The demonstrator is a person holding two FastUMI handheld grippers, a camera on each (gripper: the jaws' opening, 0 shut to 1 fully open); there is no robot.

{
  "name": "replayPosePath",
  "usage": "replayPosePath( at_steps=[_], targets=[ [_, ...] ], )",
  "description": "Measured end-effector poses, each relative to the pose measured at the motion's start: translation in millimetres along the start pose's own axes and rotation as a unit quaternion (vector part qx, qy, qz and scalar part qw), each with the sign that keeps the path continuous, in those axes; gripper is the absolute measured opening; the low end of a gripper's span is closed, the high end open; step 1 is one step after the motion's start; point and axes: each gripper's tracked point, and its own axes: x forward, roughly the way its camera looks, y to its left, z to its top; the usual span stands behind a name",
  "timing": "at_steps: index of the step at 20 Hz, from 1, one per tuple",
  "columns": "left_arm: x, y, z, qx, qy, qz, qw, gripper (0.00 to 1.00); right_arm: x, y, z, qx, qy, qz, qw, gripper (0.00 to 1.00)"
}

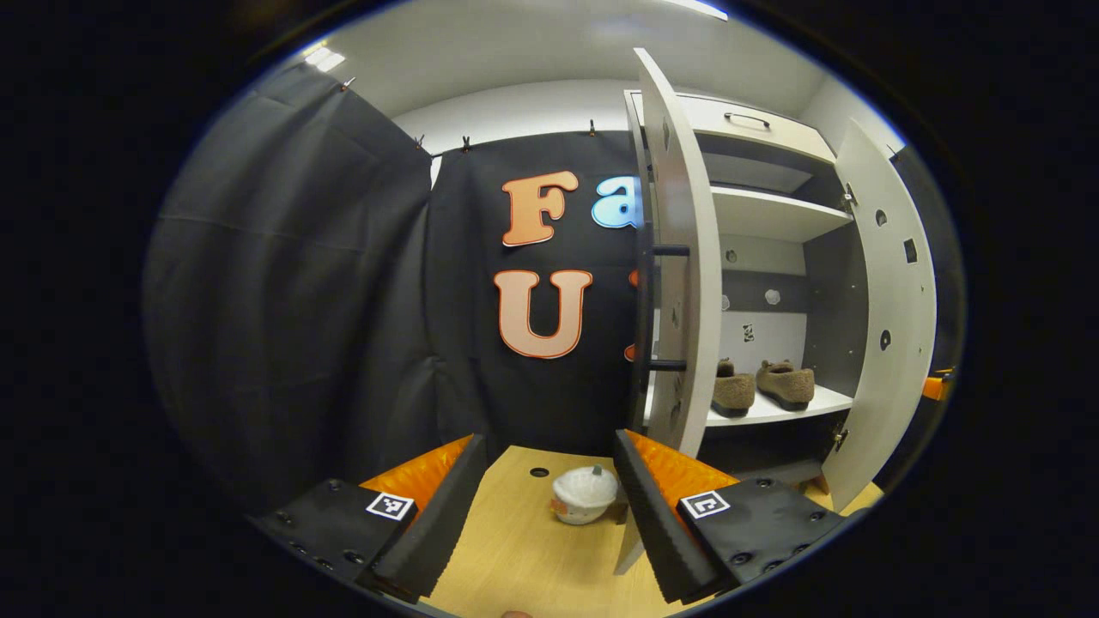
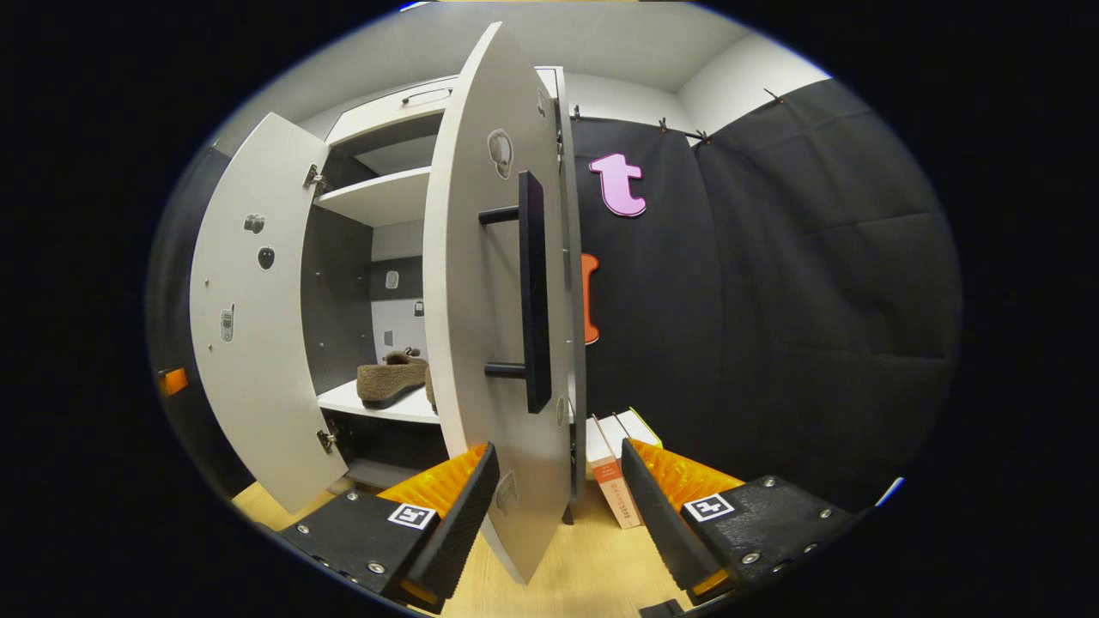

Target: Grab one shoe with the right hand and put it into the shoe cabinet, grab the other shoe with the left hand and put it into the shoe cabinet; then close the right door with the right hand and the left door with the left hand.

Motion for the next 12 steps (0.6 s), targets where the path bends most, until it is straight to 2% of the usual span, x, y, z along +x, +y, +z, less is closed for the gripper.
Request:
replayPosePath(
  at_steps=[2, 6, 11, 12],
  targets=[
    [5.2, 10.3, -3.2, 0.004, 0.001, -0.003, 1.0, 0.99, 2.5, 14.1, -1.0, 0.0, -0.002, -0.002, 1.0, 0.89],
    [17.8, 19.8, -5.5, -0.007, 0.007, -0.022, 1.0, 0.99, 12.0, 46.6, -4.0, -0.003, -0.001, 0.009, 1.0, 0.89],
    [37.0, 16.3, -16.3, -0.015, 0.016, -0.051, 0.998, 0.97, 21.9, 67.4, 1.6, 0.007, -0.009, 0.004, 1.0, 0.92],
    [39.5, 15.9, -17.7, -0.015, 0.015, -0.053, 0.998, 0.97, 21.1, 64.4, 0.9, 0.006, -0.009, 0.0, 1.0, 0.85]
  ],
)
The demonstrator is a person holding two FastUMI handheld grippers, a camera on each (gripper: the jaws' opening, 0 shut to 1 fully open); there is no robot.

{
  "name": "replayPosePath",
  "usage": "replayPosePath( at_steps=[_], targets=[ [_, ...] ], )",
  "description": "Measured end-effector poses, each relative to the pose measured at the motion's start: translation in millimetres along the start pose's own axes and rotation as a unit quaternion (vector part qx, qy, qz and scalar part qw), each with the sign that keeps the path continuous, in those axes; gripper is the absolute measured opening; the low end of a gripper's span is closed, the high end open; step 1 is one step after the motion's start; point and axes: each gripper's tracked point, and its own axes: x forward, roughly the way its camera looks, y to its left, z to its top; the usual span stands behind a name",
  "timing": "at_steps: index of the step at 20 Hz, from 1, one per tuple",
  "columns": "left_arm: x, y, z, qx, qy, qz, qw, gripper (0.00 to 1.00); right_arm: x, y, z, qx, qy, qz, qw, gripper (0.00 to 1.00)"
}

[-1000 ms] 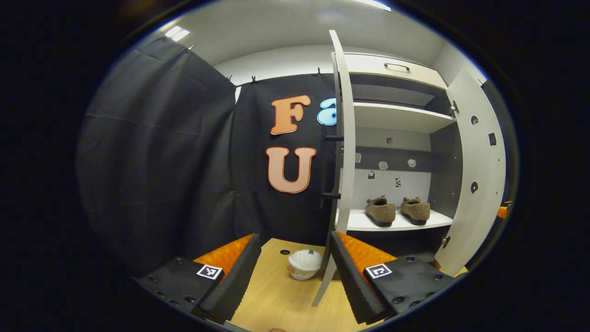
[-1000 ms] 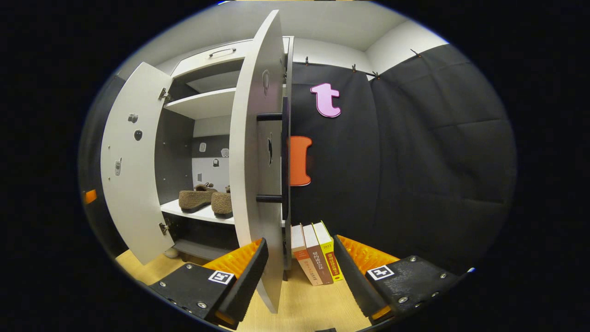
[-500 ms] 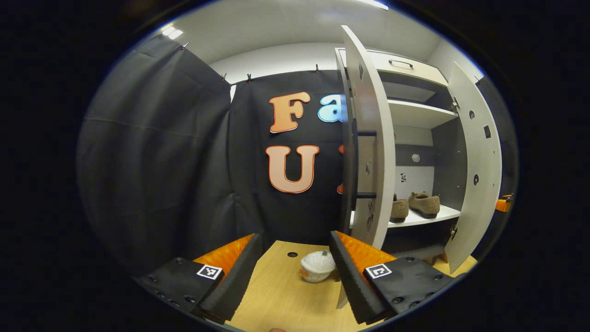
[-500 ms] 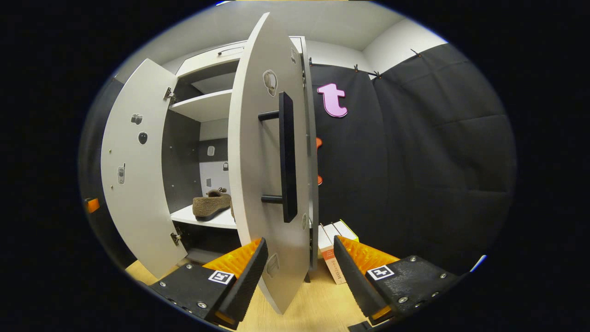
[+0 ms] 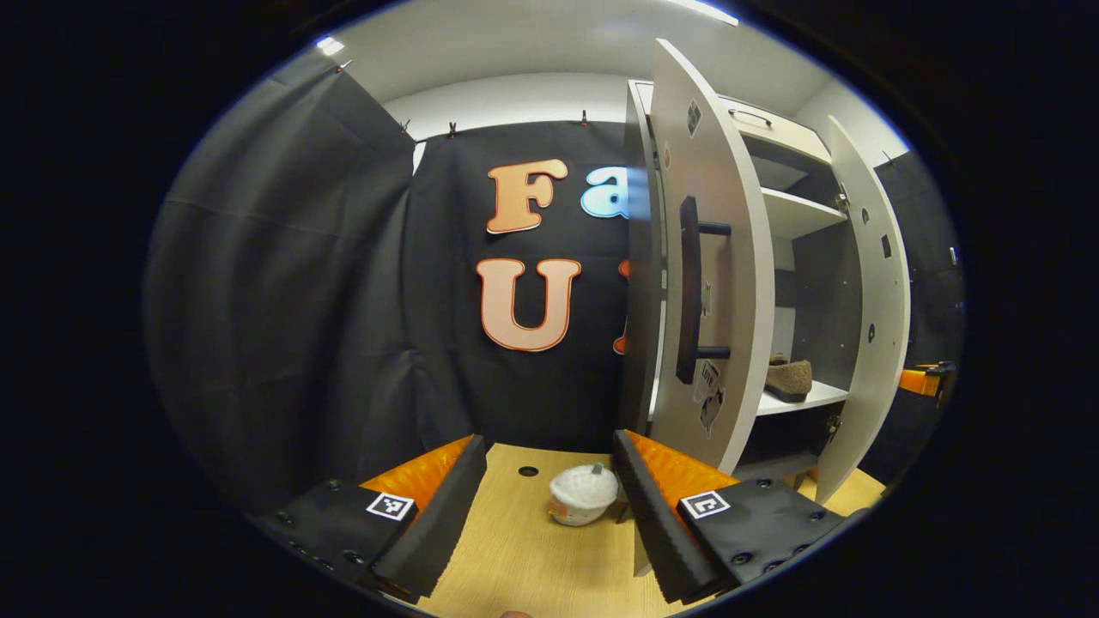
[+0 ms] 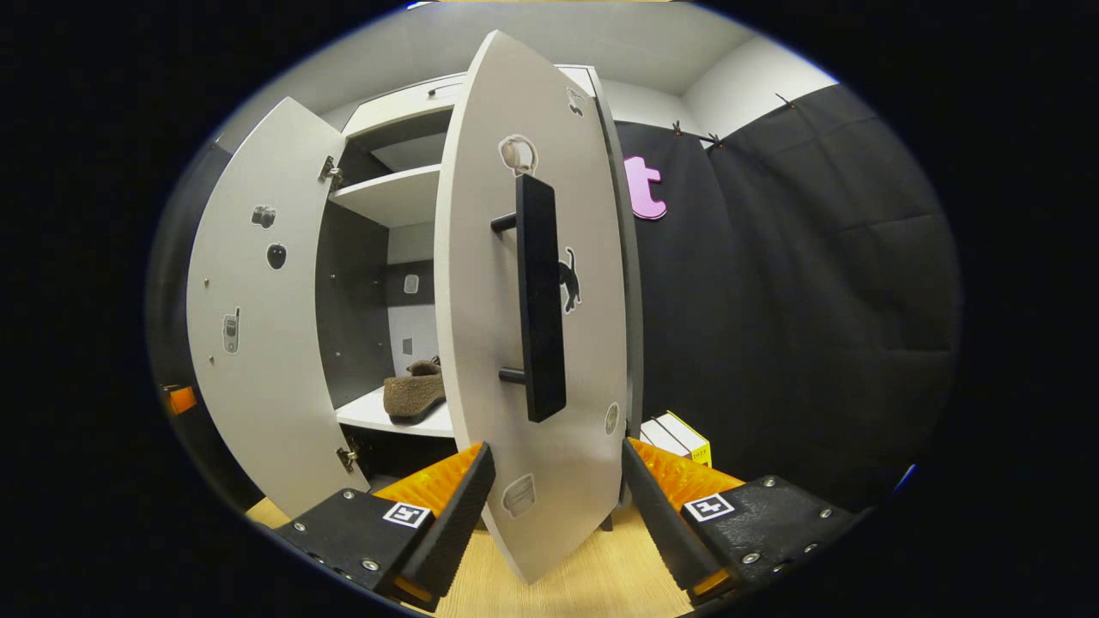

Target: Grab one shoe with the right hand and put it into the shoe cabinet, grab the other shoe with the left hand and put it into the shoe cabinet; then close the right door with the right hand and the left door with the left hand.

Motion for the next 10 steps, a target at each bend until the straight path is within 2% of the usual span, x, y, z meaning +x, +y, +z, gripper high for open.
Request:
replayPosePath(
  at_steps=[10],
  targets=[
    [28.8, -36.5, -7.7, 0.004, -0.001, -0.074, 0.997, 0.97, -10.2, 23.8, -7.0, -0.001, 0.002, -0.01, 1.0, 0.85]
  ],
)
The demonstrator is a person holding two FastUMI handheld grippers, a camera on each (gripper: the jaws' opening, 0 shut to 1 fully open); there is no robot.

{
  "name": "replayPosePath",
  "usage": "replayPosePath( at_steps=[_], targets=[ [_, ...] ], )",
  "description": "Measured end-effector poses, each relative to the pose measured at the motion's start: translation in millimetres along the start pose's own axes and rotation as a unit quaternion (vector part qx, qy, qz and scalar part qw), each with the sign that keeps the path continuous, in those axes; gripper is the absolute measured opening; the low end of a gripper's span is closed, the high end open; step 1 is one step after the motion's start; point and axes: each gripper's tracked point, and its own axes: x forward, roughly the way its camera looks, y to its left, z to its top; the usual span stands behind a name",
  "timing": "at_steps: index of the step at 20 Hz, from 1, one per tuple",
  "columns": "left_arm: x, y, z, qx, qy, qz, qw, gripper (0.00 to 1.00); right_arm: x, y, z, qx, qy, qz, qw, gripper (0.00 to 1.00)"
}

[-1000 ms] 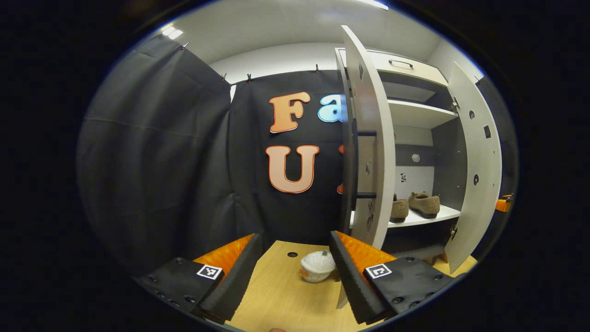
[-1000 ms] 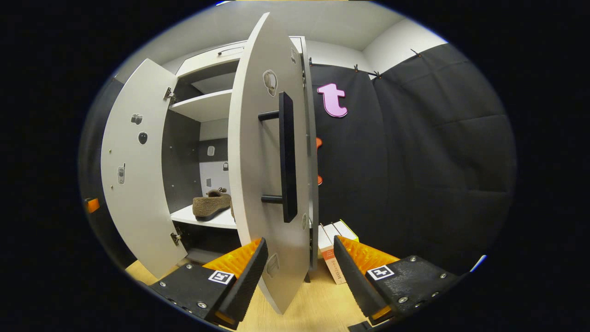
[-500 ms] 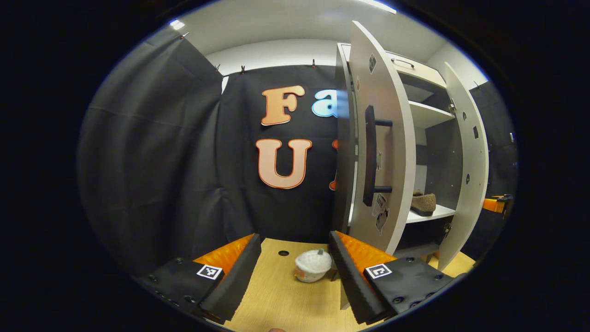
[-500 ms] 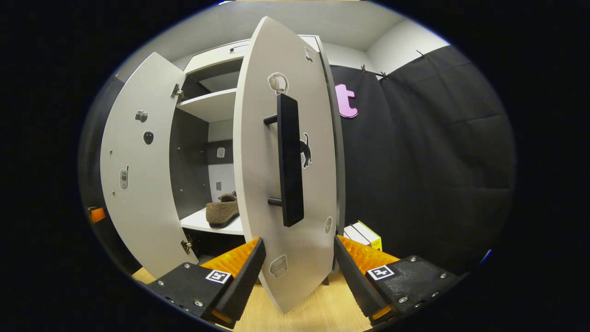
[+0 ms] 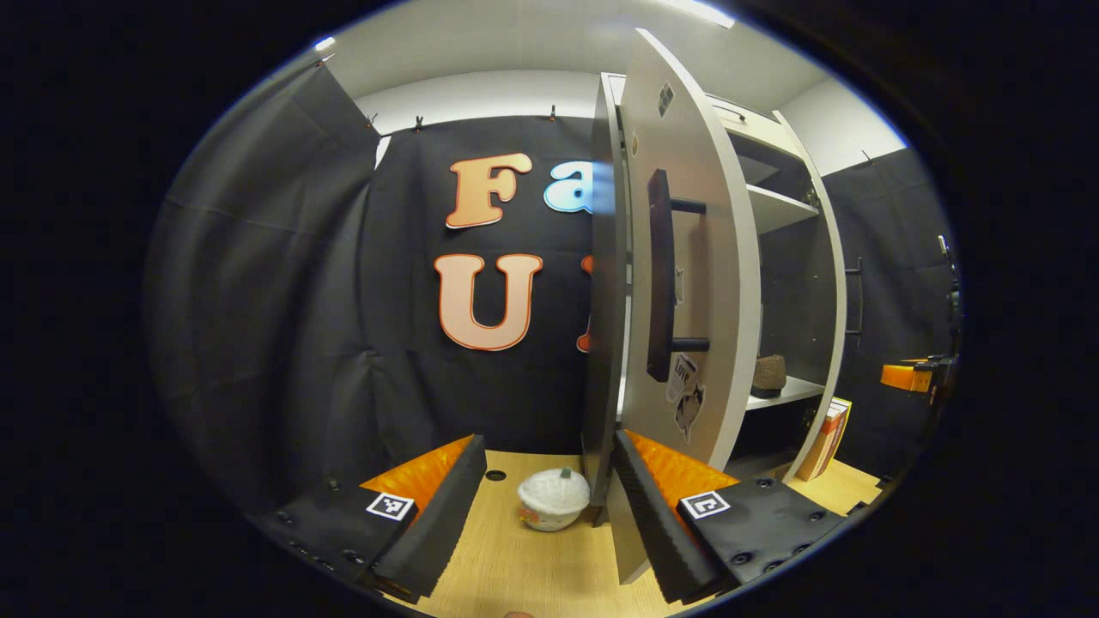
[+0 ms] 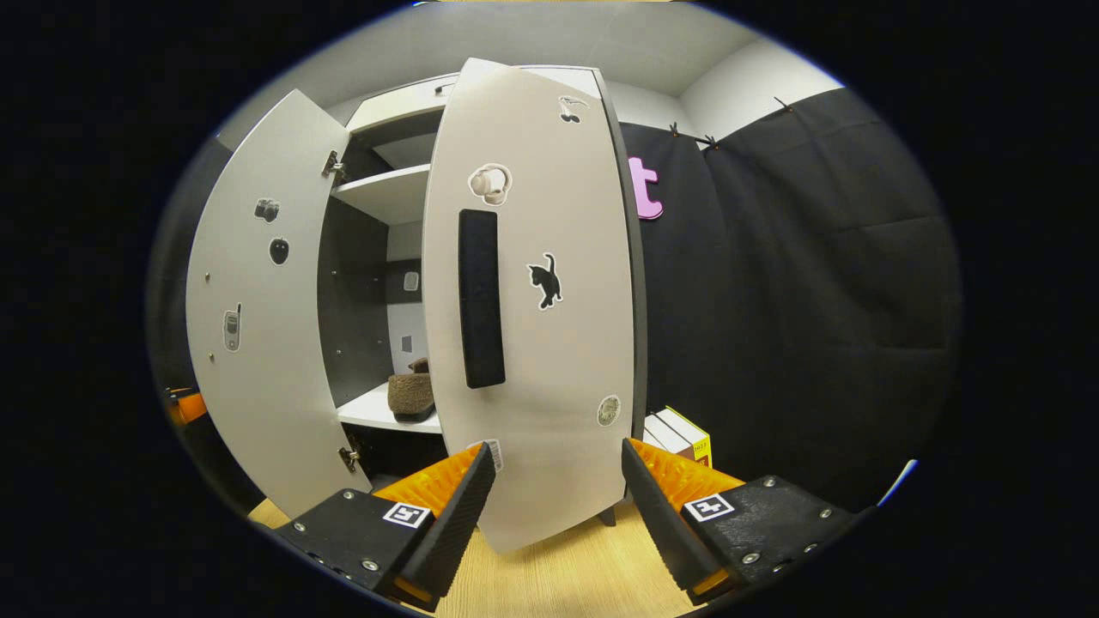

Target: Grab one shoe with the right hand and put it into the shoe cabinet, grab the other shoe with the left hand and put it into the shoe cabinet; then close the right door with the right hand and the left door with the left hand.

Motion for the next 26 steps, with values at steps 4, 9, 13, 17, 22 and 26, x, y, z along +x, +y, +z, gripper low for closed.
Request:
replayPosePath(
  at_steps=[4, 9, 13, 17, 22, 26],
  targets=[
    [8.0, -14.7, -0.9, 0.001, -0.002, -0.026, 1.0, 0.97, -5.7, 4.2, 1.6, -0.006, -0.003, -0.002, 1.0, 0.92],
    [11.6, -32.3, -5.1, -0.004, 0.006, -0.057, 0.998, 0.95, -9.3, 4.1, 5.1, -0.009, -0.008, -0.006, 1.0, 0.92],
    [11.9, -36.7, -2.1, 0.002, 0.0, -0.062, 0.998, 0.96, -11.0, 4.1, 6.7, -0.007, -0.009, -0.007, 1.0, 0.92],
    [12.9, -37.3, -3.5, -0.001, 0.007, -0.068, 0.998, 0.96, -12.5, 7.9, 6.4, -0.004, -0.007, -0.004, 1.0, 0.85],
    [15.2, -45.1, -5.9, -0.02, 0.013, -0.076, 0.997, 0.96, -14.6, 9.8, 7.1, -0.006, -0.006, 0.001, 1.0, 0.85],
    [15.5, -64.9, -6.5, -0.016, 0.016, -0.086, 0.996, 0.96, -16.0, 5.2, 10.0, -0.011, -0.009, 0.001, 1.0, 0.92]
  ],
)
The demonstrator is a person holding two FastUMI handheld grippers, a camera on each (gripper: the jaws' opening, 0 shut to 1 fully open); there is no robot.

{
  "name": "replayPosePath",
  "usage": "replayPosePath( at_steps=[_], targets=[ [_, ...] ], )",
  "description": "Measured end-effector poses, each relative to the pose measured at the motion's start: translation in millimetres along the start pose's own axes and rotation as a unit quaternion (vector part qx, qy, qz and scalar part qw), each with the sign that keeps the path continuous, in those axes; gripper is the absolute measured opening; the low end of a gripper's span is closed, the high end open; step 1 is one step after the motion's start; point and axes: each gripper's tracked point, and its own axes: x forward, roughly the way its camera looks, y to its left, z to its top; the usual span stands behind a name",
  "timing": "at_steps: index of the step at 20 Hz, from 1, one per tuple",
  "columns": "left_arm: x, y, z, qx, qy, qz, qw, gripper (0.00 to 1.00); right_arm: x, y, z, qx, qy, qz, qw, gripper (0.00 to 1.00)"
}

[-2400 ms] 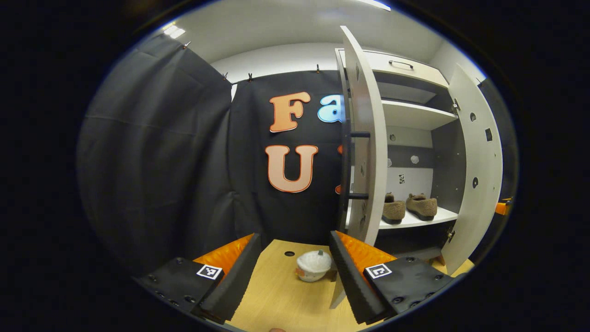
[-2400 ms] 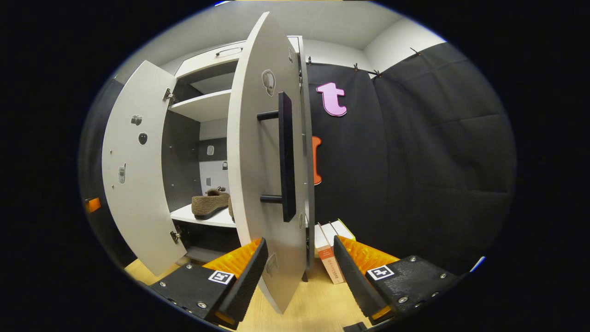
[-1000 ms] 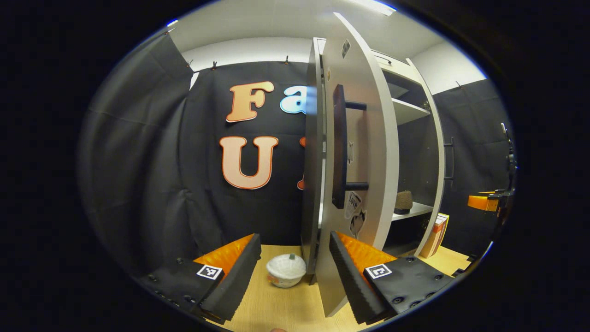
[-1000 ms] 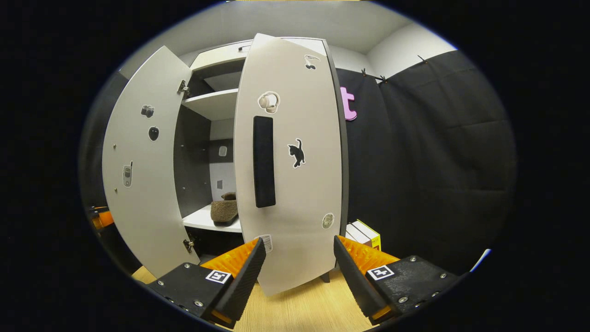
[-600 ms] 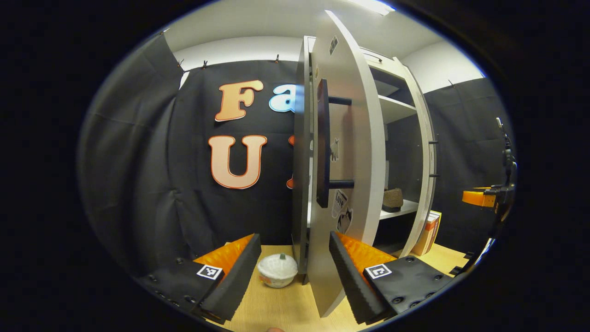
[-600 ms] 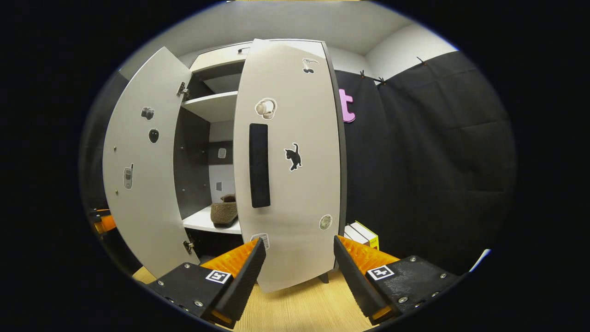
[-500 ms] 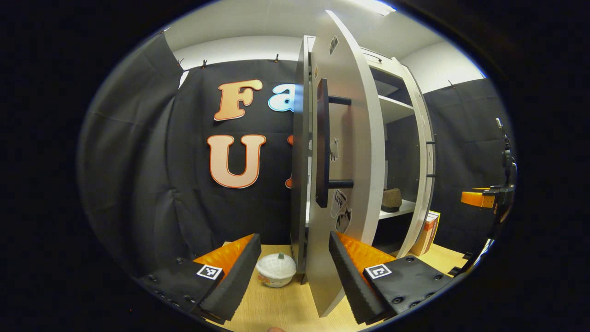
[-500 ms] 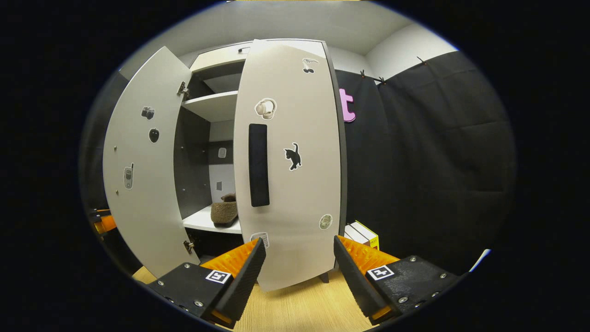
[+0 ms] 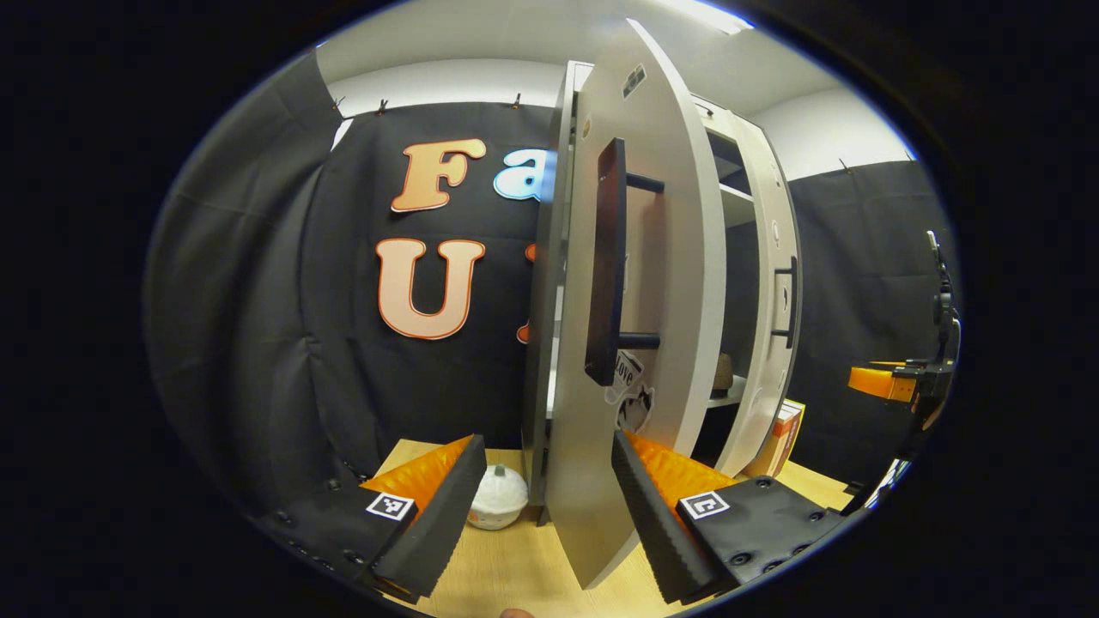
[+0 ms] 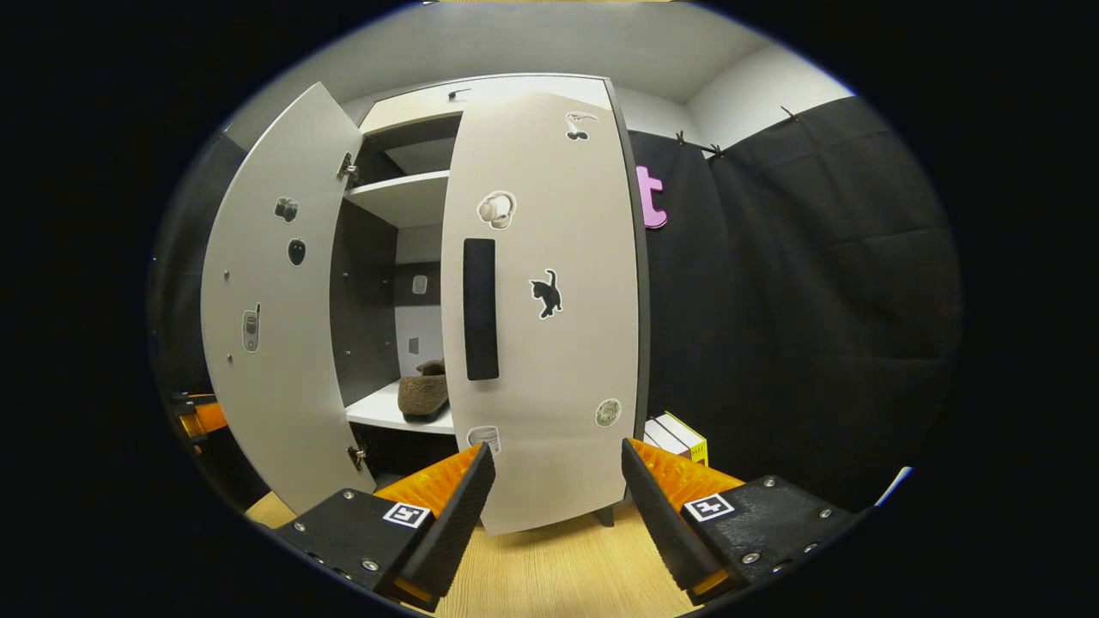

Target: Grab one shoe with the right hand and put it into the shoe cabinet, grab the other shoe with the left hand and put it into the shoe cabinet; then close the right door with the right hand and the left door with the left hand.

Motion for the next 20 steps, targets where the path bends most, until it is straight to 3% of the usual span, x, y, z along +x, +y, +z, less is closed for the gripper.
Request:
replayPosePath(
  at_steps=[1, 4, 5, 6, 9, 10, 13, 16, 17, 20],
  targets=[
    [2.0, -6.2, 0.2, 0.002, 0.001, -0.005, 1.0, 0.96, -0.2, -1.2, 0.3, 0.001, -0.001, 0.001, 1.0, 0.85],
    [10.1, -30.0, -1.2, 0.006, 0.005, -0.022, 1.0, 0.97, 2.1, -7.0, -0.8, 0.004, 0.001, 0.003, 1.0, 0.85],
    [13.5, -36.8, -1.0, 0.007, 0.006, -0.027, 1.0, 0.96, 3.3, -10.2, -0.8, 0.004, 0.002, 0.004, 1.0, 0.92],
    [17.0, -44.2, -1.2, 0.008, 0.007, -0.031, 0.999, 0.99, 5.4, -12.9, -0.6, 0.003, 0.003, 0.006, 1.0, 0.85],
    [27.5, -59.8, -1.8, 0.013, 0.009, -0.033, 0.999, 0.94, 11.6, -21.4, -0.4, 0.002, 0.004, 0.014, 1.0, 0.85],
    [31.3, -66.3, -2.7, 0.012, 0.01, -0.035, 0.999, 0.97, 16.3, -25.3, 1.3, 0.001, 0.004, 0.016, 1.0, 0.92],
    [43.8, -84.8, -5.1, 0.001, 0.014, -0.041, 0.999, 0.94, 28.5, -38.2, 4.2, 0.003, 0.003, 0.023, 1.0, 0.92],
    [63.9, -104.6, -5.9, 0.002, 0.015, -0.043, 0.999, 0.99, 43.1, -53.0, 6.7, 0.006, 0.002, 0.029, 1.0, 0.92],
    [70.7, -112.5, -7.9, 0.005, 0.016, -0.042, 0.999, 0.95, 47.3, -58.0, 6.1, 0.007, 0.003, 0.03, 1.0, 0.92],
    [100.8, -134.5, -11.5, 0.011, 0.021, -0.045, 0.999, 0.95, 61.8, -76.6, 4.1, 0.008, 0.007, 0.03, 0.999, 0.92]
  ],
)
